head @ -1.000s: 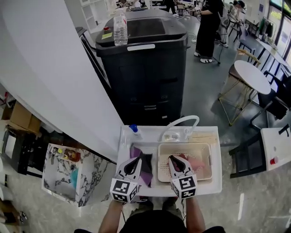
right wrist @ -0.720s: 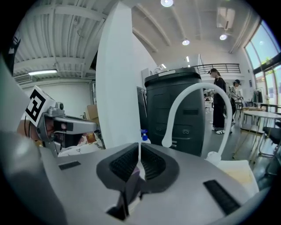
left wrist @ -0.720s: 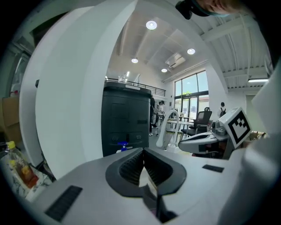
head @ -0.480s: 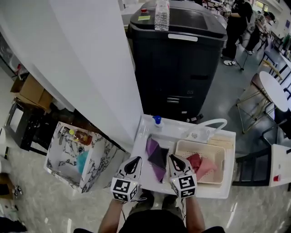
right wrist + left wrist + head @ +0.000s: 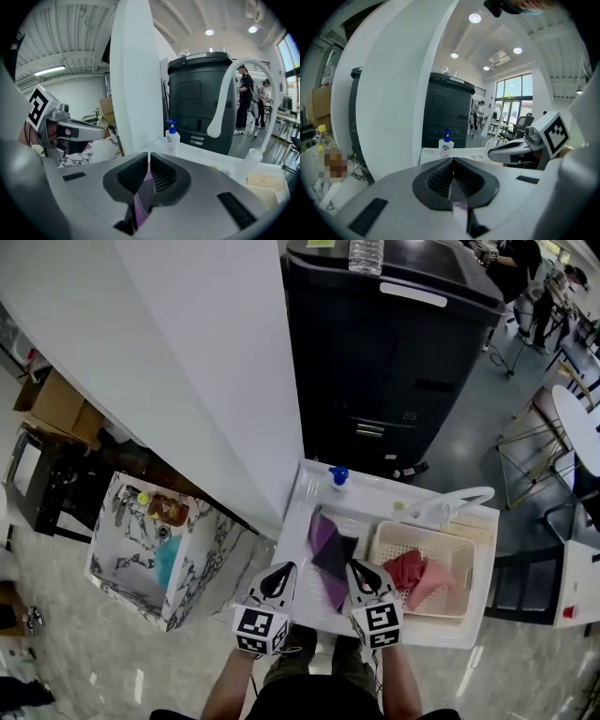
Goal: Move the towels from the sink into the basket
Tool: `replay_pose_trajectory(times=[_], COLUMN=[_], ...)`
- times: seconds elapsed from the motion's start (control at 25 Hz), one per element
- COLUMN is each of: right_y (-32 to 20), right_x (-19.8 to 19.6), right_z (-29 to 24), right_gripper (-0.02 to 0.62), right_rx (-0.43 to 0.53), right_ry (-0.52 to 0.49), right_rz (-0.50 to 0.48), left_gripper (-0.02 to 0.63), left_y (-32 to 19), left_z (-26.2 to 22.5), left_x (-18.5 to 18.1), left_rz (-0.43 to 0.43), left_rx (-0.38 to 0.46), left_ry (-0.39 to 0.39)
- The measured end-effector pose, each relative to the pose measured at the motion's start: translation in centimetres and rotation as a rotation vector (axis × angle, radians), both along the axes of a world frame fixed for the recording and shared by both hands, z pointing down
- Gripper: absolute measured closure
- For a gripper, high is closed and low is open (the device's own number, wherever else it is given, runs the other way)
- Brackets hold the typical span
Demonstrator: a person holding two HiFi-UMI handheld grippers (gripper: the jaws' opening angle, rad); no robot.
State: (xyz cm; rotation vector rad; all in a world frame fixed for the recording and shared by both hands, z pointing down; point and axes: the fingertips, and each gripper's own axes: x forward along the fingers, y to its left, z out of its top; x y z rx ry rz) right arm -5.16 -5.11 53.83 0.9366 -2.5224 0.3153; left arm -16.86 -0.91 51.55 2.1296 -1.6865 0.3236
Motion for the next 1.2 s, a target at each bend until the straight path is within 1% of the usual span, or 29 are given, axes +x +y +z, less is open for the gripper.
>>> replay_pose_trajectory(times=[0.2, 0.56, 0.92, 1.2], right_y=[0.0, -0.6, -0.7, -0.2], right_x=[-0.3, -0.5, -2.6, -3.9], right_z=[2.5, 6.0, 7.3, 9.0], right_gripper=[0.555, 0.555, 0.555, 0.555], right_rx=[-0.04, -0.092, -0.106, -0.14], right_ry=[0.022, 0.056, 0.069, 0.086], right_rz=[-0.002, -0.02, -0.056, -0.061], left_gripper=[0.598, 0.598, 0.598, 0.598], left_y=[-0.5, -1.4, -2.2, -1.5], left_z=[2.2, 6.1, 7.3, 8.5], left_x=[0.5, 0.8, 0.2, -1.3], left_rz=[0.018, 0.033, 0.037, 0.032], left_rx=[-0.037, -0.102, -0.117, -0.142], left_ry=[0.019, 0.027, 0.027, 0.028])
